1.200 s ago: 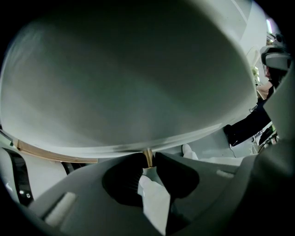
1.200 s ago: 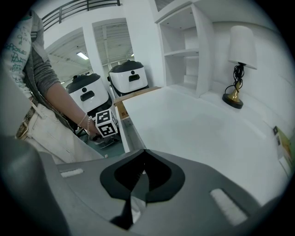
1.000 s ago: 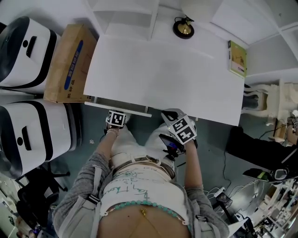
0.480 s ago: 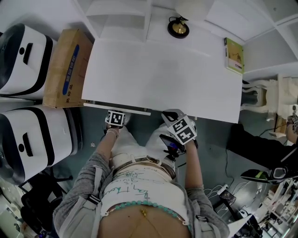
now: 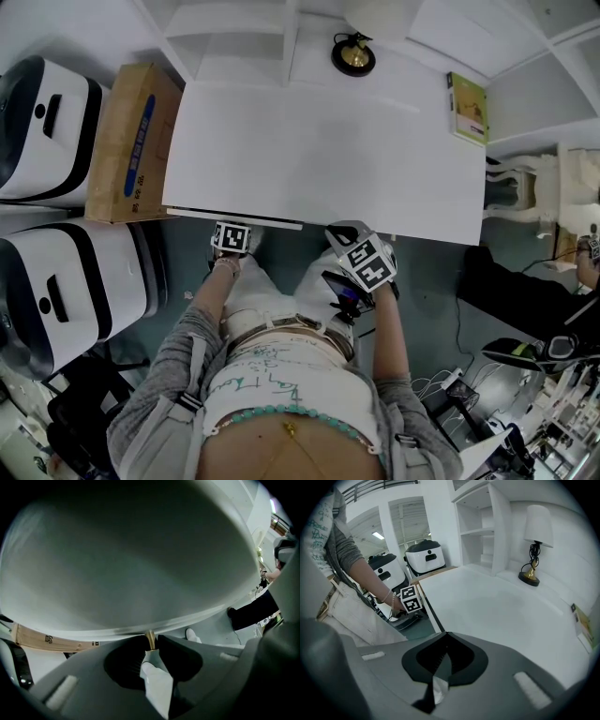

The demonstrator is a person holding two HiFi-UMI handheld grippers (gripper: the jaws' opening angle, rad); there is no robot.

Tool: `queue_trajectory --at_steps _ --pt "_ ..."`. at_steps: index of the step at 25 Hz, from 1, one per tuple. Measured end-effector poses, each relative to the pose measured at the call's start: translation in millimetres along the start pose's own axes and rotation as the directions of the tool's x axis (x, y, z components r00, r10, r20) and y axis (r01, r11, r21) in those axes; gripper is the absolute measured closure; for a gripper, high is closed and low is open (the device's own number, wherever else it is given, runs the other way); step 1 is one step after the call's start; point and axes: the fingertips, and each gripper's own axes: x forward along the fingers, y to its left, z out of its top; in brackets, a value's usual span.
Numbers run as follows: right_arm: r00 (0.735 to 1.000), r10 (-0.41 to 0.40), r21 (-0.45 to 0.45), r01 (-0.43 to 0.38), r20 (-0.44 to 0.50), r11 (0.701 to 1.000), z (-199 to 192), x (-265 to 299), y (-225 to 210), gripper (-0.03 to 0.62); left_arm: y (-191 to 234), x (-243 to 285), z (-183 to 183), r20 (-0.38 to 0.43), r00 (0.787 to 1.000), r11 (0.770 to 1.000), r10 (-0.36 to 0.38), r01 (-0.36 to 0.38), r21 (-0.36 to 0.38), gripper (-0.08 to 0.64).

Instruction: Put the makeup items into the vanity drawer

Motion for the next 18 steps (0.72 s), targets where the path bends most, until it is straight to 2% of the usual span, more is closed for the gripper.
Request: queue_trajectory --at_steps 3,7,14,18 --pt "1.000 0.000 0.009 0.000 -0.010 1.000 -2.4 0.4 -1.0 0.563 4.9 -0.9 -1.2 -0.015 1.000 1.000 0.023 -0.023 0.002 0.465" --pt "1.000 -0.002 0.007 0.002 -0.014 1.000 -2.1 1.1 -3.4 0.563 -0.4 1.1 5.4 0.004 1.000 1.000 -0.006 0.006 0.001 0.465" --pt "1.000 0.001 0.006 -0.001 -0.017 1.000 1.0 -1.4 -7.5 0.563 6.1 2.6 12.0 -0.004 1.000 1.000 0.017 -0.017 -0.002 0.465" --pt "1.000 -0.001 0.013 0.001 -0.011 1.000 1.5 -2.5 -11.4 0.563 3.5 4.3 16.4 0.007 1.000 1.000 0.000 0.000 -0.013 0.465"
